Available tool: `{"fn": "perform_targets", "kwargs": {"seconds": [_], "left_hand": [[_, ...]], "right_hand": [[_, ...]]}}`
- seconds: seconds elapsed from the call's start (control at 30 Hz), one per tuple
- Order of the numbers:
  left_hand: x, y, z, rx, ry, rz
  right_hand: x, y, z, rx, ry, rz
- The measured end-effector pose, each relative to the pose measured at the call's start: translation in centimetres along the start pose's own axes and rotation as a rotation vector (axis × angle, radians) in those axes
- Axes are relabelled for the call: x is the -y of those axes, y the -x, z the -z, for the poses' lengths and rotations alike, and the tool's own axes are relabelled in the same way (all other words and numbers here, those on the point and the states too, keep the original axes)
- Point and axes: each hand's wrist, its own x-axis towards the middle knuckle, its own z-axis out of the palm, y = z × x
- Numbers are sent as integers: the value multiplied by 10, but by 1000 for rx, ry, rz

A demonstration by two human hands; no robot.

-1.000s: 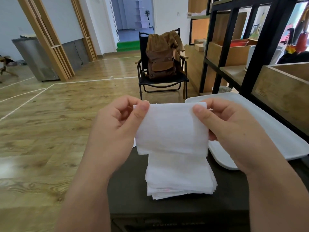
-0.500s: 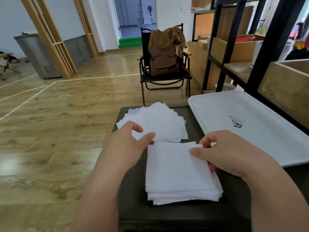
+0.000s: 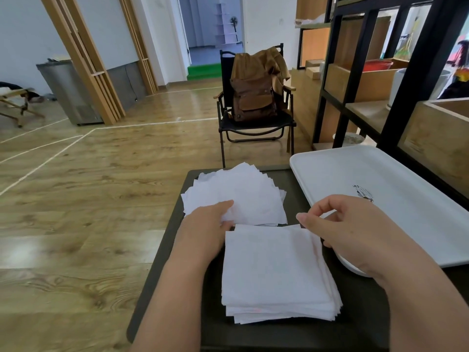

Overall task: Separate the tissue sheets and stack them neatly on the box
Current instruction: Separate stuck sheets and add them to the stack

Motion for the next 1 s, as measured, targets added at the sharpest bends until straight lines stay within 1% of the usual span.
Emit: {"fn": "perform_targets", "kwargs": {"seconds": [0.1,0.2,0.33,0.37,0.4,0.47,0.5,0.53,0.57,0.6,0.63,0.67,0.73,0.8,0.87,0.9,0.93,1.0], "left_hand": [[8,1,-2,-149,-64,-11],[6,2,1,-224,-52,-34],[7,0,3,-369,-39,-84],[7,0,3,-367,-32,-104],[7,-2,3,-303,-30,-138],[3,-9,2,-67,35,-184],[2,-12,1,23,42,-201],[2,-13,-2,55,-8,-215],[1,-12,-3,18,-88,-208],[3,-11,-4,-74,-129,-201],[4,-9,-2,-186,-117,-198],[3,-6,1,-288,-56,-183],[1,-1,10,-436,166,-109],[-5,5,24,-527,552,28],[-14,17,43,-541,966,131],[-19,23,51,-519,1100,138],[-23,29,57,-500,1172,119],[-33,40,67,-472,1228,77]], "right_hand": [[-1,-1,-1,10,-13,8],[-1,-1,0,6,-19,21],[1,0,-1,-3,-13,40],[1,0,-1,-2,-15,45],[2,-1,-2,0,-19,48],[3,-1,-3,3,-23,53],[3,0,-3,3,-21,52],[4,0,-4,4,-22,51],[4,1,-4,6,-24,51],[5,1,-4,9,-26,52],[5,2,-4,11,-24,54],[6,3,-4,11,-23,56],[8,5,-4,1,-35,75],[12,6,-5,-47,-74,128],[17,8,-6,-115,-130,204],[21,10,-8,-139,-166,242],[24,11,-9,-152,-209,276],[31,14,-13,-148,-289,333]]}}
